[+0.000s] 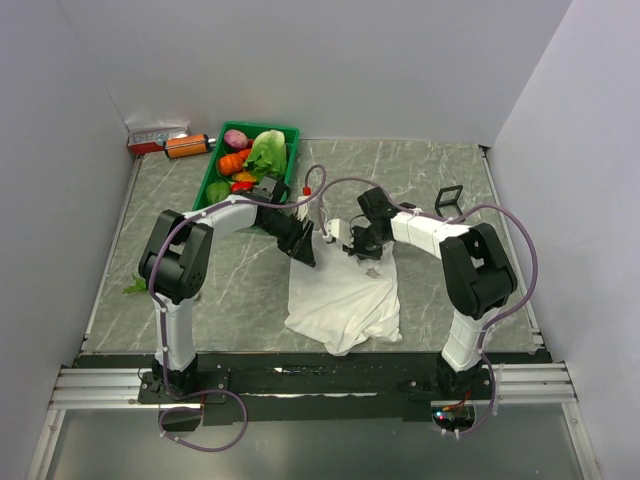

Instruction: Remove the brooch from the garment

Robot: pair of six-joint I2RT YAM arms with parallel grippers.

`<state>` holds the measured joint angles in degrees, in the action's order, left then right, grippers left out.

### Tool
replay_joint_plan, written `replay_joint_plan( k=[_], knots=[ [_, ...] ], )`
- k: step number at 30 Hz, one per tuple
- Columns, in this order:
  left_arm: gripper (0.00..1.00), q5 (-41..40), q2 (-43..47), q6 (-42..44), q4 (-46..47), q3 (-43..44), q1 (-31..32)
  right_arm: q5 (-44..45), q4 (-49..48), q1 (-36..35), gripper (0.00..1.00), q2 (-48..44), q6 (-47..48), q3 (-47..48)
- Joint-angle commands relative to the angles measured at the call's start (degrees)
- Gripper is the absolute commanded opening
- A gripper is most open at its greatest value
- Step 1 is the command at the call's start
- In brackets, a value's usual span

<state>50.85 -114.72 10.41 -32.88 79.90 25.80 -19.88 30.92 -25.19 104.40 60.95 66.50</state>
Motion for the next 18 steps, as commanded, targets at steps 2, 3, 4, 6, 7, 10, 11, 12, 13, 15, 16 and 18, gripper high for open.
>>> replay_joint_plan(
  k=[2,3,4,6,7,10,11,12,13,15,16,18],
  knots=[
    [0.52,0.13,2.13,2.06,-0.95,-0.36,0.04,0.98,-1.57,2.25,0.07,-0.16,-0.74,5.91],
    [0.52,0.30,2.04,2.15,-0.95,-0.36,0.04,1.50,-1.39,2.86,0.07,0.36,-1.00,7.66],
    [0.52,0.30,2.04,2.07,-0.87,-0.62,0.04,2.64,-1.65,3.91,0.07,1.50,-1.09,8.38],
    [0.52,0.39,2.04,1.89,-0.69,-0.80,0.04,3.79,-2.52,5.14,0.07,2.73,-1.88,10.65],
    [0.52,0.48,2.04,1.80,-0.69,-0.88,0.04,4.14,-2.35,5.67,0.07,4.39,-2.15,11.71],
    [0.52,0.74,1.95,2.06,-1.30,-0.53,0.04,7.91,-2.87,6.73,0.13,7.82,-3.64,15.23],
    [0.52,0.74,1.95,2.15,-1.39,-0.53,0.04,10.36,-3.23,6.99,0.23,8.27,-4.08,15.67],
    [0.52,0.83,1.95,2.33,-1.65,-0.53,0.04,11.08,-3.41,6.91,0.28,8.54,-5.21,16.29],
    [0.52,0.74,1.95,2.50,-1.83,-0.36,0.04,11.09,-2.97,7.08,0.32,7.93,-5.75,16.38],
    [0.52,1.09,1.95,2.85,-2.62,-0.01,0.04,9.08,-2.36,7.61,0.40,6.18,-6.98,15.68],
    [0.52,1.09,1.95,3.20,-2.89,0.34,0.04,8.46,-2.09,7.70,0.42,3.47,-7.33,15.16],
    [0.52,1.09,2.21,3.91,-3.67,0.87,-0.05,7.32,-1.74,7.87,0.45,-0.92,-7.77,13.06]
  ],
)
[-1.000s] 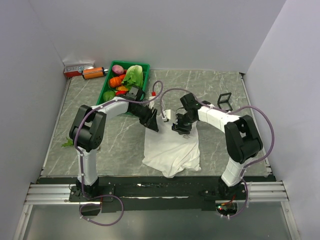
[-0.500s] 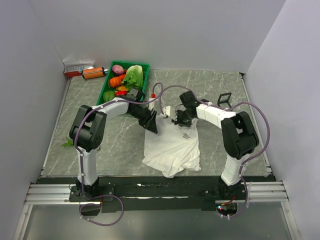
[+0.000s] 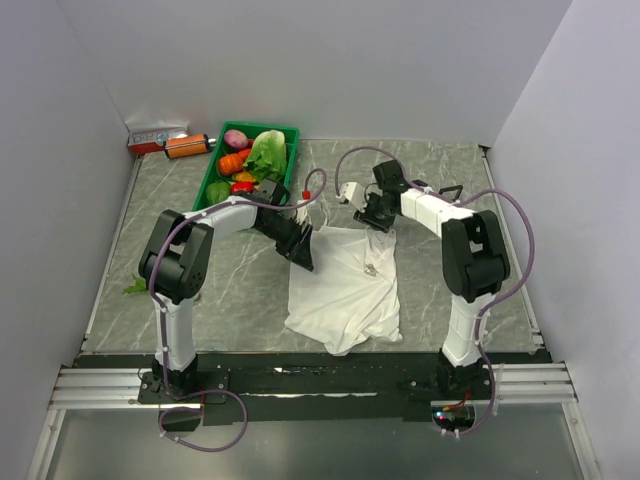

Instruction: Remove the brooch from the garment

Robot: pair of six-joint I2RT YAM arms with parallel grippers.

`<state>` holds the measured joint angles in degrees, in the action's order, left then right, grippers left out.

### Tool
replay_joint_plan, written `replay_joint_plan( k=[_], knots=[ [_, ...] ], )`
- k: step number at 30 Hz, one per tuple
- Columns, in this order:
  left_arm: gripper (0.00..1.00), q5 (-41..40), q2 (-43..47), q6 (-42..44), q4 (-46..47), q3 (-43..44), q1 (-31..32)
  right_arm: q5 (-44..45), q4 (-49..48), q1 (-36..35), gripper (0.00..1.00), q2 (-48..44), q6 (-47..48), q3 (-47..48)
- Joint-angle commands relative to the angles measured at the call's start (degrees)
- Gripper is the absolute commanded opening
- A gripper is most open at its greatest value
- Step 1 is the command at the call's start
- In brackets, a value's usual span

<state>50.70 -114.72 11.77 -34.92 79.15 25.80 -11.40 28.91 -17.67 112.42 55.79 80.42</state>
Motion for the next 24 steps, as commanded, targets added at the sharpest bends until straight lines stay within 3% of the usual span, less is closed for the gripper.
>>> replay_joint_plan(
  k=[1,4,6,10,14,16,24],
  knots=[
    [0.52,1.25,2.30,2.82,-1.82,1.79,-0.05,-1.78,0.88,0.36,0.46,-10.45,-2.53,-1.66],
    [0.52,0.28,3.09,3.43,-1.73,2.41,-0.23,-7.39,3.43,0.27,0.46,-15.82,-0.87,-5.00],
    [0.52,-0.59,3.71,4.31,-2.17,3.37,-0.58,-13.26,7.12,-0.25,0.42,-18.71,2.89,-7.89],
    [0.52,-1.05,4.76,3.09,-3.75,6.70,-2.51,-16.28,11.17,-2.71,0.33,-20.14,8.89,-12.48],
    [0.53,0.10,3.28,4.31,-9.98,13.56,-5.67,-14.53,10.83,-5.00,0.34,-18.82,12.84,-15.55],
    [0.53,-0.16,2.92,4.84,-11.83,15.76,-7.08,-13.39,9.25,-5.97,0.39,-17.86,14.34,-16.52],
    [0.54,-0.95,5.55,5.46,-11.31,12.87,-7.61,-8.11,3.35,-6.50,0.45,-14.52,16.10,-18.81]
  ],
)
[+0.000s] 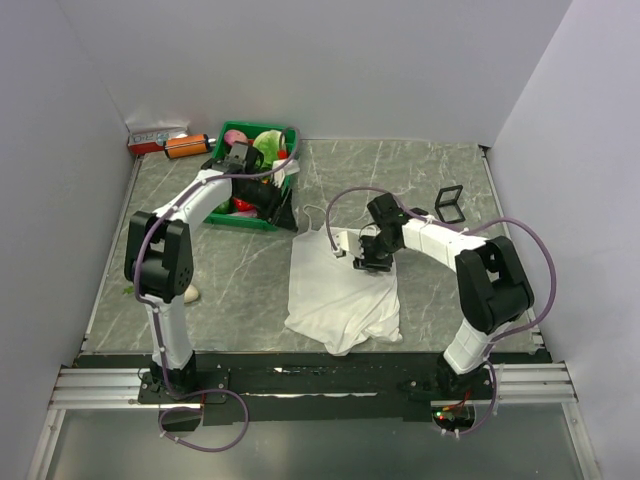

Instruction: Remove the brooch from the garment

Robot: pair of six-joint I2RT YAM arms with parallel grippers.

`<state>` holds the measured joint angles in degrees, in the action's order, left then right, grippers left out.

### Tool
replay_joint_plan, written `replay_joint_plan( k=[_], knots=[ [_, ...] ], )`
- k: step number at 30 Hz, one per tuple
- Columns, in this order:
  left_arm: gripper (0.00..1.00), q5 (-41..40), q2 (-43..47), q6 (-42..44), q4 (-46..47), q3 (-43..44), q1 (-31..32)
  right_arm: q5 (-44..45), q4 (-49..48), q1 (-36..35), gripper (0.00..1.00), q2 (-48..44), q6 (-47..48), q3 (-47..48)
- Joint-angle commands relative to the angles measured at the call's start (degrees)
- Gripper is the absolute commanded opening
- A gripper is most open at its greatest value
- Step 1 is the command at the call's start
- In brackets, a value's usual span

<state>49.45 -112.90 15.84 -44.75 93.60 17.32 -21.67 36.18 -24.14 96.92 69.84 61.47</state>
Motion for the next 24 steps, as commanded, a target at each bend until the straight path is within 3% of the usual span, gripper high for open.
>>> replay_joint_plan(
  k=[1,17,20,22,24],
  knots=[
    [0.54,0.21,4.00,1.30,-1.39,-1.84,0.87,2.25,-3.93,-0.12,0.45,1.33,2.14,0.23],
    [0.54,-1.11,5.50,1.31,-0.78,-3.60,0.87,3.56,-3.84,-2.23,0.35,4.41,2.93,0.75],
    [0.54,-0.59,5.06,1.04,-0.34,-3.52,0.87,3.13,-2.35,-2.05,0.20,5.29,2.84,1.28],
    [0.54,-0.06,4.54,1.04,-0.34,-3.16,0.87,2.95,0.11,-1.96,0.04,5.64,2.41,2.50],
    [0.53,0.91,4.18,1.39,-0.42,-2.37,0.96,1.29,0.81,-1.70,0.00,4.25,1.27,3.04]
  ],
)
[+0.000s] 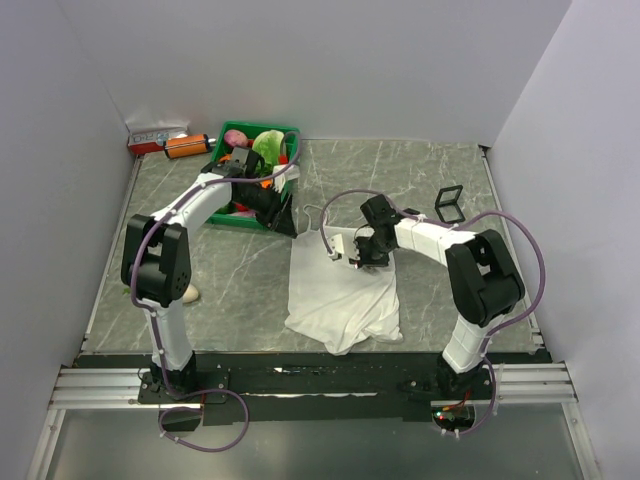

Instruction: Remove the brooch from the garment

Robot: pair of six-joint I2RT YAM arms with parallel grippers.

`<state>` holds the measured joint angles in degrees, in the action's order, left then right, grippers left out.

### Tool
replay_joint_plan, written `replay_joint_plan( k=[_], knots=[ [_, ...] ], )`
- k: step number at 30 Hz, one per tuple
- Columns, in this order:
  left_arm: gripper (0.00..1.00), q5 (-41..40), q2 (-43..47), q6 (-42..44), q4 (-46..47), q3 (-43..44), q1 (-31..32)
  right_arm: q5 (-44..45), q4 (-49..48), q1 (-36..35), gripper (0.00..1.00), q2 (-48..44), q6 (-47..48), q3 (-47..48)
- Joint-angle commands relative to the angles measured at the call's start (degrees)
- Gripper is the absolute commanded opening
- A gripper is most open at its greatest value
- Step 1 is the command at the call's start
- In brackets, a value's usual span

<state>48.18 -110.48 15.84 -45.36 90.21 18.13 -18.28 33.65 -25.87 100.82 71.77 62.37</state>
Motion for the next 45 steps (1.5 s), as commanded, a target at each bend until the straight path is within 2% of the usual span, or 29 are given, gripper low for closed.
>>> replay_joint_plan(
  k=[1,4,5,7,13,17,23,29,34,40,45],
  knots=[
    [0.53,2.44,1.93,1.48,0.36,1.19,0.15,-3.50,5.01,0.29,0.00,-0.52,-2.66,3.62],
    [0.53,3.23,5.16,-0.97,6.58,-3.26,0.50,-12.10,10.53,2.92,0.00,-3.34,-9.85,9.58],
    [0.54,3.15,6.57,-1.33,12.69,-5.29,1.02,-14.48,12.56,3.62,0.00,-3.61,-11.63,11.35],
    [0.55,2.27,10.35,-2.29,18.09,-10.29,1.90,-21.25,17.47,5.91,0.00,-3.00,-16.10,15.65],
    [0.54,-2.29,13.78,-2.57,27.86,-14.96,7.70,-32.67,23.21,9.34,0.00,-0.80,-20.26,18.14],
    [0.53,-6.96,15.03,2.69,33.76,-17.44,13.75,-39.27,29.88,11.36,0.00,4.82,-19.12,19.89],
    [0.48,-7.23,11.34,13.68,31.74,-15.33,18.77,-49.46,39.38,15.31,0.00,13.61,-18.51,25.07],
    [0.48,-6.43,13.53,21.16,35.86,-20.16,21.33,-52.73,45.10,17.52,0.00,19.94,-19.38,30.00],
    [0.47,-5.29,12.04,27.21,34.73,-19.03,21.86,-52.82,45.45,17.69,0.00,21.53,-20.35,30.62],
    [0.48,-6.09,10.02,29.52,37.98,-18.41,23.17,-52.03,45.46,17.69,0.00,22.23,-21.05,30.09],
    [0.47,-5.38,7.82,30.22,37.01,-16.47,24.06,-51.59,44.31,17.61,0.00,22.14,-22.90,30.35]
  ],
)
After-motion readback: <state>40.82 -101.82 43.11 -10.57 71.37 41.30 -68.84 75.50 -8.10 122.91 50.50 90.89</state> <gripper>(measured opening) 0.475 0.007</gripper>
